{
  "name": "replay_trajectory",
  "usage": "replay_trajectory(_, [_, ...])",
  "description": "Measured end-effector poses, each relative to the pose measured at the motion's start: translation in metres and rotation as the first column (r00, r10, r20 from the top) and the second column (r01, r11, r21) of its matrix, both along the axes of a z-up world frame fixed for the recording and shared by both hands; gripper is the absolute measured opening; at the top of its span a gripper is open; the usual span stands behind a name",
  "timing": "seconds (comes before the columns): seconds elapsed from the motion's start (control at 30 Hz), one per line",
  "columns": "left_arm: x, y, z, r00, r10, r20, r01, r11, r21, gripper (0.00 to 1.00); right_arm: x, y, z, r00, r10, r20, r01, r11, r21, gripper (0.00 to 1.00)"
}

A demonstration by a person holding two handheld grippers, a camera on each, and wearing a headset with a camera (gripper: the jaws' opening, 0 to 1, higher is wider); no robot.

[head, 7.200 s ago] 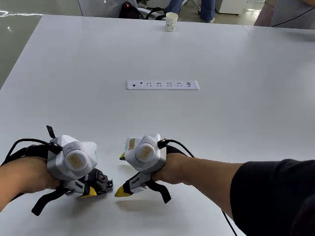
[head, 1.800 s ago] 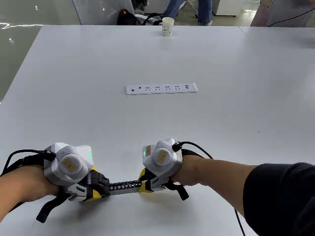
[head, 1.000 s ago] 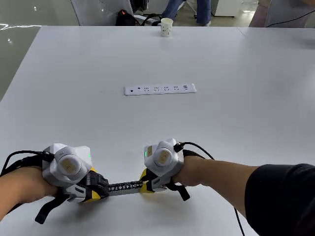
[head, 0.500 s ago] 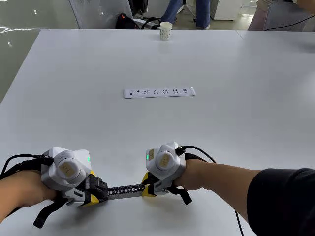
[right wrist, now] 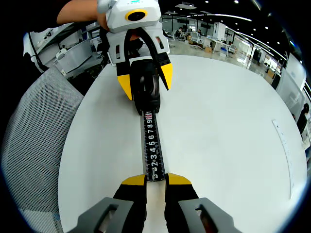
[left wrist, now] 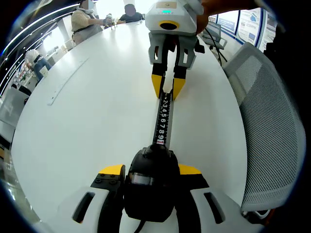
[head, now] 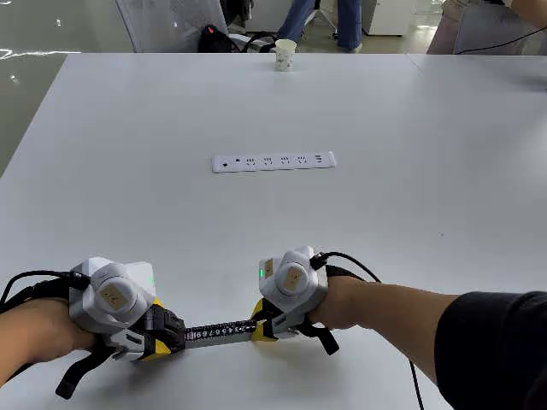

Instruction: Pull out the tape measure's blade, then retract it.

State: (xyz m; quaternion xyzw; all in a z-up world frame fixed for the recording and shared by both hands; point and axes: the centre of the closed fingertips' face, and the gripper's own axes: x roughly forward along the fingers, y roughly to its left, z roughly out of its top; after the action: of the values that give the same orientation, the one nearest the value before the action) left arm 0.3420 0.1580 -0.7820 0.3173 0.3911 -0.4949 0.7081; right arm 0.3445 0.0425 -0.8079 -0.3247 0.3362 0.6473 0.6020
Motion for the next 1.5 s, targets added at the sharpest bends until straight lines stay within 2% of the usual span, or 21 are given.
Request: replay_trajectory(1.5, [0.001, -0.001, 0.0, 1.0, 0.004, 0.003, -0.004, 1.0, -0.001, 0.35, 0.004, -0.025, 0.001, 1.0, -0.018, -0.006, 0.018, 1.0, -0.019, 0.09])
